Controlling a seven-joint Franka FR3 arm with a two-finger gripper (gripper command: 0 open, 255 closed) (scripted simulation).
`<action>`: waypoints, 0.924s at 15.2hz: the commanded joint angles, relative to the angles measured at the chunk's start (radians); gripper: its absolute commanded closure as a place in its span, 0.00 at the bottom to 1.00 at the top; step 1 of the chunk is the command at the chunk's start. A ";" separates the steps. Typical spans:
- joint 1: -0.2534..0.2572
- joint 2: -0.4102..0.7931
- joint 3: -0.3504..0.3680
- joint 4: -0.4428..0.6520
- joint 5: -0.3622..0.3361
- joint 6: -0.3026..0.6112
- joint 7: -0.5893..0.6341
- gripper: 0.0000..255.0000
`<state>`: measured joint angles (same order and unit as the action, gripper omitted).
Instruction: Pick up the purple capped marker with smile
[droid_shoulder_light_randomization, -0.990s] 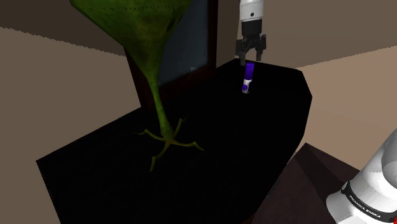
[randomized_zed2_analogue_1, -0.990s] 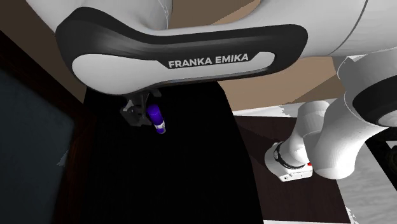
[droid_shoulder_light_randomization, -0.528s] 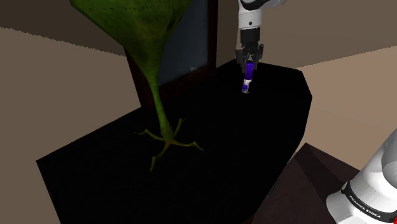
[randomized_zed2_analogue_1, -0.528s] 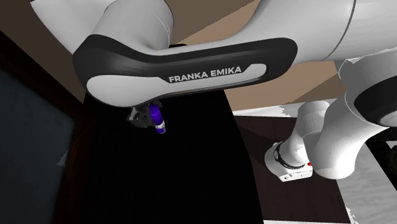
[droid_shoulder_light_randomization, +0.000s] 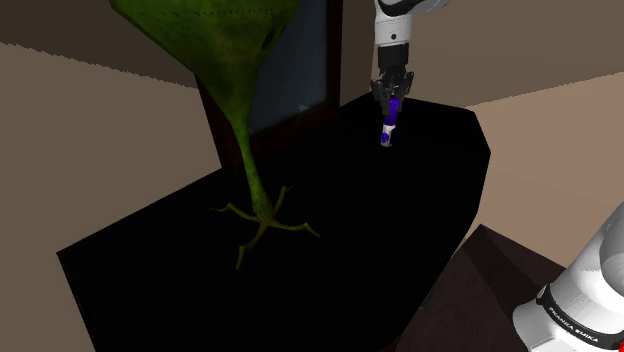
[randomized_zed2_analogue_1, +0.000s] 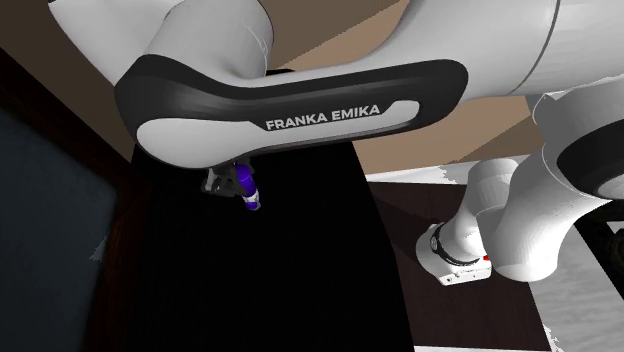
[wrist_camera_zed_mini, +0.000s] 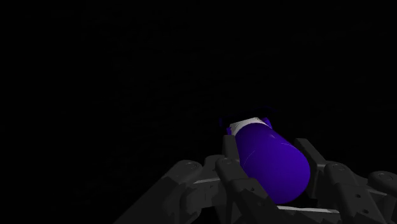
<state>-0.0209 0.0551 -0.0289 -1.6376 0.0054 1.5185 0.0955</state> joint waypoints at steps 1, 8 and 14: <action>-0.001 0.000 -0.001 -0.003 0.000 0.002 -0.001 1.00; -0.001 0.018 -0.001 0.114 0.000 -0.098 -0.001 1.00; -0.001 0.044 -0.001 0.231 0.001 -0.188 -0.001 1.00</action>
<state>-0.0217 0.0925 -0.0295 -1.4312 0.0063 1.3485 0.0954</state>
